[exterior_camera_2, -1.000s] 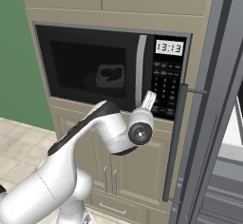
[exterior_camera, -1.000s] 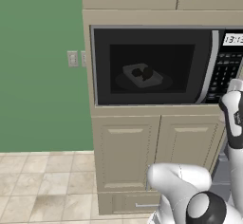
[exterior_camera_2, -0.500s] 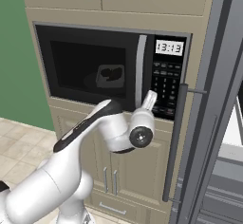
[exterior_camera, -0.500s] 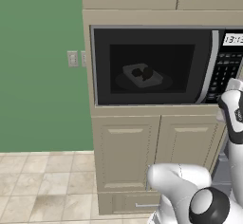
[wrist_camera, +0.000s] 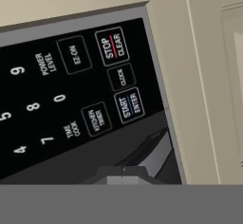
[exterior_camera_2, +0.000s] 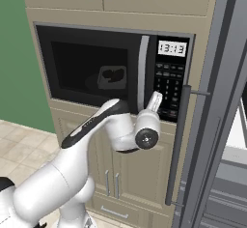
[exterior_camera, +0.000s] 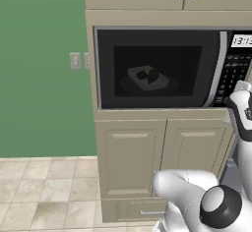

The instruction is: Place the tupperware containing the chicken drumstick and bell pepper meal in the microwave. Close the microwave door and press the start button to reheat the meal.

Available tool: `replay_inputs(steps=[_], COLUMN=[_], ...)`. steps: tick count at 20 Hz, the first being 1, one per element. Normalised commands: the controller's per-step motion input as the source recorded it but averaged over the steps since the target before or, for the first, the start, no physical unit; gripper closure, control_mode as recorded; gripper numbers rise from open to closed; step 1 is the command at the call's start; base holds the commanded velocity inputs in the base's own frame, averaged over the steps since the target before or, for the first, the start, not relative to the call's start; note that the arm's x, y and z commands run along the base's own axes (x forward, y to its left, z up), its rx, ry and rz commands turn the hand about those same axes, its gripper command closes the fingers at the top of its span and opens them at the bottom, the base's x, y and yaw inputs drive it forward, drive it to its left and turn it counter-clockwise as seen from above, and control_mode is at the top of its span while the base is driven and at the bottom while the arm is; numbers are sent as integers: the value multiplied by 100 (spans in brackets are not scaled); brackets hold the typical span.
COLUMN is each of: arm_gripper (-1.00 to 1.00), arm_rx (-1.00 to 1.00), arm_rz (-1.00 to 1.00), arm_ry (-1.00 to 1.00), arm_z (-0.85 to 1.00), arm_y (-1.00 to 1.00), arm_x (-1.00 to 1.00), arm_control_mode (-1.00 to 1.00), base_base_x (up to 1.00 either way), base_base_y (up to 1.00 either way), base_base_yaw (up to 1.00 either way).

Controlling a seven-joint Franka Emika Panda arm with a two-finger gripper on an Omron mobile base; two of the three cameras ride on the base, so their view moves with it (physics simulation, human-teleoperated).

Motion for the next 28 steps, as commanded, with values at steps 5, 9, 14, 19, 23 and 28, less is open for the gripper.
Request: replay_inputs(steps=[5,9,14,19,23,28], arm_gripper=[100,100,100,100,100,100], arm_rx=[0,0,0,0,0,0], arm_rz=[0,0,0,0,0,0], arm_ry=[0,0,0,0,0,0], arm_z=[-15,-21,-13,-9,-9,-10], arm_y=[-7,-4,-6,-8,-8,-6], arm_x=[11,14,17,17,18,20], arm_control_mode=[-100,-100,-100,-100,-100,-100], base_base_x=[0,0,0,0,0,0], base_base_y=[0,0,0,0,0,0], base_base_yaw=[0,0,0,0,0,0])
